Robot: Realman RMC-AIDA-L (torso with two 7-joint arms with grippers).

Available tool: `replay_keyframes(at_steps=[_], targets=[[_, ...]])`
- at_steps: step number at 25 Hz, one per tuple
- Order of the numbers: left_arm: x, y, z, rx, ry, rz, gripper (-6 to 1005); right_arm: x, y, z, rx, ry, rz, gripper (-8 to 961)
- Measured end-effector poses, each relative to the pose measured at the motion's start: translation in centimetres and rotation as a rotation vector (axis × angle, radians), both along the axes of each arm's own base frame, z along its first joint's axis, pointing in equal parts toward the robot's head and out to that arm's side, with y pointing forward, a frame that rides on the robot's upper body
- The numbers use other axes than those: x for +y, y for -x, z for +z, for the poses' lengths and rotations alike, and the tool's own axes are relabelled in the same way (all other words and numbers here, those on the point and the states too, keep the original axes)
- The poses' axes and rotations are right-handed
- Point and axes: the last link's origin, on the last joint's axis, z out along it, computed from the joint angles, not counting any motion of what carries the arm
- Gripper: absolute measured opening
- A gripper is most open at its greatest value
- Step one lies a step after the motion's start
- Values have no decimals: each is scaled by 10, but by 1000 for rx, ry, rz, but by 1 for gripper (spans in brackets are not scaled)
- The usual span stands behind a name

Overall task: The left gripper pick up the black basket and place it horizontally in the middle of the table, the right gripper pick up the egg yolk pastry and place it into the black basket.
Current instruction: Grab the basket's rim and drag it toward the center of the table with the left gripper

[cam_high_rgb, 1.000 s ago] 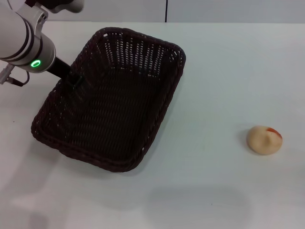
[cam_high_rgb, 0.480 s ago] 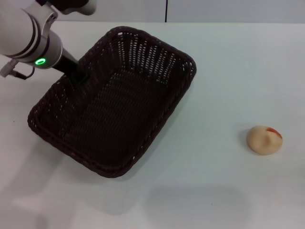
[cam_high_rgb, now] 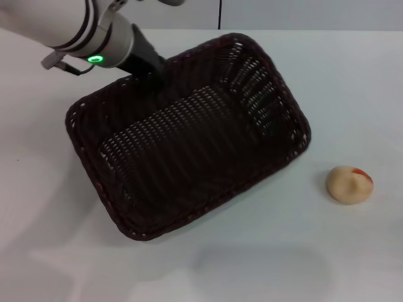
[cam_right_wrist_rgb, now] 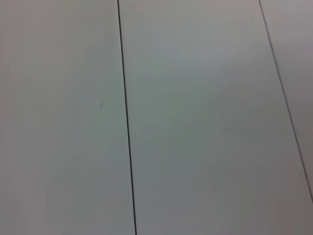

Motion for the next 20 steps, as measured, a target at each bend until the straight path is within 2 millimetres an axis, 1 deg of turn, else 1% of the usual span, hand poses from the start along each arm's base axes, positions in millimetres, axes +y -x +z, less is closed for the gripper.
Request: replay_keyframes(at_steps=[1, 2, 7, 11, 16, 20], targets=[[-1, -8, -4, -17, 43, -46, 224, 0, 0, 0, 0, -1, 0, 802], [-1, -11, -6, -29, 64, -67, 221, 0, 0, 0, 1, -1, 1, 802], [0, -19, -10, -74, 122, -119, 207, 0, 1, 0, 1, -1, 4, 802], [1, -22, -15, -87, 163, -133, 196, 0, 2, 0, -1, -5, 11, 802], [6, -22, -27, -69, 224, -137, 196, -1, 2, 0, -2, -6, 12, 802], [8, -21, -29, -55, 235, -146, 197, -1, 2, 1, -4, -8, 13, 802]])
